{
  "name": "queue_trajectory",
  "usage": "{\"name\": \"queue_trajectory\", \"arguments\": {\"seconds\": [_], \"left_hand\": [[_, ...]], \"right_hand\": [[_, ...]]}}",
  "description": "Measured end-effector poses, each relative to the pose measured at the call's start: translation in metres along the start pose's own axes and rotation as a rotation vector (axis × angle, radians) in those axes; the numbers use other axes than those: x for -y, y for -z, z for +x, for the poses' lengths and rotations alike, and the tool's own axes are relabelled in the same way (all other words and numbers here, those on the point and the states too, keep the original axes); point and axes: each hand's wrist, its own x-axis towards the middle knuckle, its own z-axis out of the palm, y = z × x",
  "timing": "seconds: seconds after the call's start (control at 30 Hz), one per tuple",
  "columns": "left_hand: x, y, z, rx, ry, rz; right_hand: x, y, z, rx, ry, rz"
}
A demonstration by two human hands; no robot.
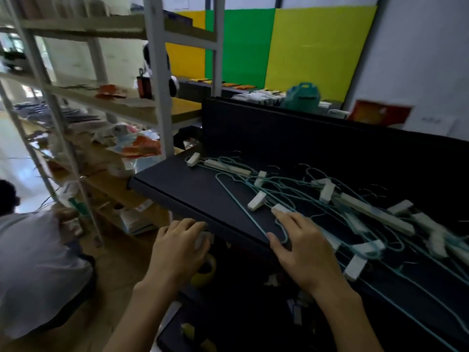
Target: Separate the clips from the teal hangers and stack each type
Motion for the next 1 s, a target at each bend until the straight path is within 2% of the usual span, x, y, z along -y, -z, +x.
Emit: {"name": "queue_trajectory", "arguments": {"seconds": [0.33,0.77,1.0], "left_hand": [[-0.023,-0.031,0.106,0.035,-0.17,-0.127],[-0.048,-0.047,0.189,0.043,-0.384,-0.232],[-0.069,-0.072,0.215,0.159,-0.58,-0.337]], "right_hand": [[-0.064,0.023,0.036,-0.113,-0.233,-0.109],[-0.096,0.029,0.037,-0.149,-0.465,-0.194],[-0.107,0.035,0.025,-0.153,-0.703,-0.246]]}}
